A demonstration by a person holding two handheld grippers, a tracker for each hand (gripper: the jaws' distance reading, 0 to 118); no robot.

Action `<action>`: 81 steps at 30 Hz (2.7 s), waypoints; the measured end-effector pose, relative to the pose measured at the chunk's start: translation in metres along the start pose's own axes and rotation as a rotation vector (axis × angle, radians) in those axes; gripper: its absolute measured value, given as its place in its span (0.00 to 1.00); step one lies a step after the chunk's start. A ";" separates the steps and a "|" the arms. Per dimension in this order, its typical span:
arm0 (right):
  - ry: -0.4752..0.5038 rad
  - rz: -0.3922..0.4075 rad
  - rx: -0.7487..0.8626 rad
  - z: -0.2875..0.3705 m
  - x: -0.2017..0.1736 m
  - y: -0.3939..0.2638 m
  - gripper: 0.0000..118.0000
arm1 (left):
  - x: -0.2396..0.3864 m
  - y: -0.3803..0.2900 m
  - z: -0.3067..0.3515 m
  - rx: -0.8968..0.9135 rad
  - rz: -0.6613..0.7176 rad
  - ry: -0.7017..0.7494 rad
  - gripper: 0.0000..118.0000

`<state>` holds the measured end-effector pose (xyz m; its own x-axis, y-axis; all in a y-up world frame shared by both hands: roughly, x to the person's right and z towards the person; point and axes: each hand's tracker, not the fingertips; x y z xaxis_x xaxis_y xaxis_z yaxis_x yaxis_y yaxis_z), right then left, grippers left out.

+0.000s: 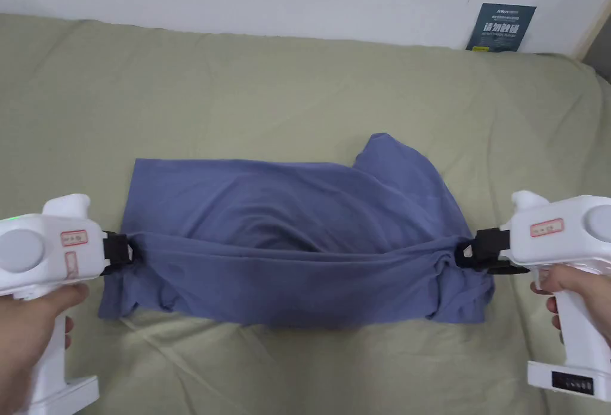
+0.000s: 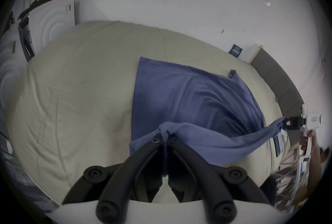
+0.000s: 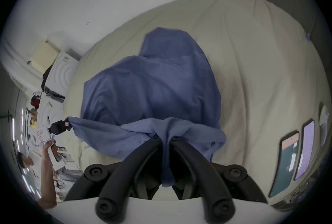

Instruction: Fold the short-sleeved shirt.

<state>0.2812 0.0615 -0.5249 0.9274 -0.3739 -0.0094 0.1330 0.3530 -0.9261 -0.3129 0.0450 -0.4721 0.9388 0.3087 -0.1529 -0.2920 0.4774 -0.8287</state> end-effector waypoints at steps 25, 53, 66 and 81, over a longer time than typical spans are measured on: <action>0.100 0.131 0.422 0.081 -0.073 -0.310 0.00 | -0.009 -0.219 0.084 0.270 -0.278 0.090 0.00; -0.075 0.153 0.374 0.061 -0.050 -0.260 0.02 | 0.002 -0.093 -0.024 0.142 -0.404 0.222 0.11; -0.329 0.259 0.250 -0.055 0.007 -0.115 0.99 | 0.017 -0.068 0.014 0.187 -0.325 0.154 0.11; -0.132 0.073 0.247 0.002 0.011 -0.112 0.07 | 0.004 -0.082 0.029 0.147 -0.205 0.100 0.08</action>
<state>0.2767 0.0196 -0.4202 0.9729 -0.2310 -0.0085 0.1304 0.5789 -0.8049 -0.2903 0.0309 -0.3891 0.9923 0.1141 -0.0486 -0.1107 0.6385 -0.7616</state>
